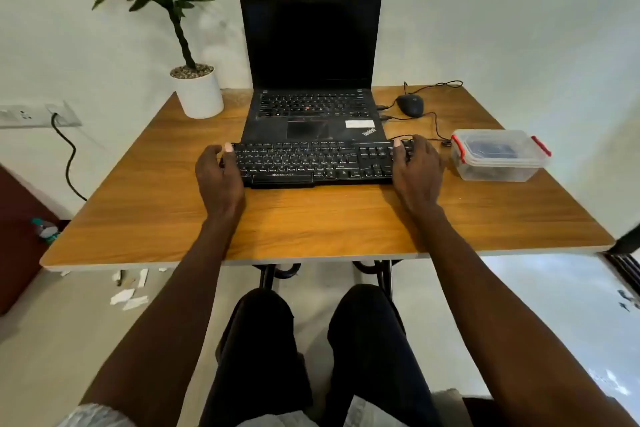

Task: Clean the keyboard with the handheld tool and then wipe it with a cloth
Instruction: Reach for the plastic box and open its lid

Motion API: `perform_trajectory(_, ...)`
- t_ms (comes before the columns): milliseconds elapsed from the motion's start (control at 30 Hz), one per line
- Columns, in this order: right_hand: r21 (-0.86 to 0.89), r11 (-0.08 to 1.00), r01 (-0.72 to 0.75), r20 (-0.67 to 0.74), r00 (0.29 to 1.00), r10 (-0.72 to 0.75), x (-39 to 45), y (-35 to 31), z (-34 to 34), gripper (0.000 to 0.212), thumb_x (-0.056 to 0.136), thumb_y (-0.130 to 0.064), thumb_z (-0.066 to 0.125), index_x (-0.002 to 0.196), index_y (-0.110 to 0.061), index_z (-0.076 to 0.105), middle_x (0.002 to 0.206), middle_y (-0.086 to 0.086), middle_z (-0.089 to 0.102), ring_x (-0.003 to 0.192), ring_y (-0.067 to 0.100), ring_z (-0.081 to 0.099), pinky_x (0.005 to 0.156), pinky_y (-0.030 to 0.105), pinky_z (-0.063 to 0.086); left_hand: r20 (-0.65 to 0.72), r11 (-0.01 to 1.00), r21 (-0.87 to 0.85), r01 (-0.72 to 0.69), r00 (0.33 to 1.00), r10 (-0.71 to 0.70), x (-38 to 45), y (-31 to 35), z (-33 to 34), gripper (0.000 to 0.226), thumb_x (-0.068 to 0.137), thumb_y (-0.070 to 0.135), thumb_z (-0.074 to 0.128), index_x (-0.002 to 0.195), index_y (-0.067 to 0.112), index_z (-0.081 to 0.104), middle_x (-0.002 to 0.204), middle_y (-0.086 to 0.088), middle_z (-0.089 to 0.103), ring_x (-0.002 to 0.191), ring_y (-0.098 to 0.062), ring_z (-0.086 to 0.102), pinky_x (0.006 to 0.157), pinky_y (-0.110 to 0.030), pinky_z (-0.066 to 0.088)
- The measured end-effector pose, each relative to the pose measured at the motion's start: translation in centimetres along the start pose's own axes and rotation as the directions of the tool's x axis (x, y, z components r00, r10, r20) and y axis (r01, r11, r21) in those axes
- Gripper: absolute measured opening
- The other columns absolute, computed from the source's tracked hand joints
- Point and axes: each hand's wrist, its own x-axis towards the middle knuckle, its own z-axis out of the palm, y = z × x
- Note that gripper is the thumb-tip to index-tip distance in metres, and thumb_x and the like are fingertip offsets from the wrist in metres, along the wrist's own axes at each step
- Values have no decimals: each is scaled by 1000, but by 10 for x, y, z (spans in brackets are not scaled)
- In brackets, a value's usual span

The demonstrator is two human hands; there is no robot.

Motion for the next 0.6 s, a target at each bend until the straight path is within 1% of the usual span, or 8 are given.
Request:
perform_trajectory(67,-12,998,-67,-44,997,67,2,3,1,55,98,-50,36,134,-10,48,136,13,54,129,27,46,111,45,31,17,996,-30,89,996,-89,4,-1,1,60,92,63,36,119,15,60,116,-5,63,107,-22,57,92,-48,48)
perform_trajectory(133,-24,992,-122,-50,991,121,1,5,4,58,97,-53,36,136,-10,46,137,13,53,131,28,45,111,45,29,68,987,-30,158,985,-156,6,-1,4,61,90,65,37,121,18,58,114,-3,64,103,-21,60,90,-48,51)
perform_trajectory(233,-3,978,-206,-54,977,206,7,8,7,60,97,-55,37,134,-9,46,133,14,55,126,30,49,108,46,35,82,980,-14,200,977,-198,9,-5,6,61,91,62,38,125,15,56,114,-6,64,102,-22,59,90,-46,50)
perform_trajectory(300,64,957,-282,-41,958,285,11,13,9,61,95,-57,36,127,-8,51,123,14,60,115,30,56,100,49,44,49,979,-2,204,978,-203,12,-10,6,60,93,60,38,127,13,56,117,-8,63,104,-24,59,91,-43,50)
perform_trajectory(333,89,947,-309,-34,949,313,13,16,11,60,93,-58,35,122,-9,54,117,13,63,109,30,58,96,49,47,44,981,6,195,980,-195,14,-13,8,56,95,56,39,125,13,57,113,-7,64,101,-22,59,87,-40,49)
perform_trajectory(433,118,942,-314,-4,949,316,15,17,16,65,86,-64,32,117,-11,56,110,10,65,103,27,60,92,50,49,65,984,30,174,982,-176,14,-13,12,38,101,40,40,122,13,58,102,0,61,91,-17,55,78,-29,42)
perform_trajectory(533,174,926,-335,25,942,336,16,18,18,72,77,-72,32,117,-16,57,111,5,66,104,24,61,91,50,50,58,983,50,178,982,-181,15,-14,14,35,101,33,41,125,13,57,104,1,60,94,-18,56,78,-30,43)
perform_trajectory(600,213,911,-353,57,936,349,18,21,19,72,74,-72,34,118,-19,57,113,2,66,105,22,62,92,50,51,70,981,58,187,979,-191,15,-14,13,35,101,32,41,128,15,56,109,0,62,96,-19,58,80,-34,47)
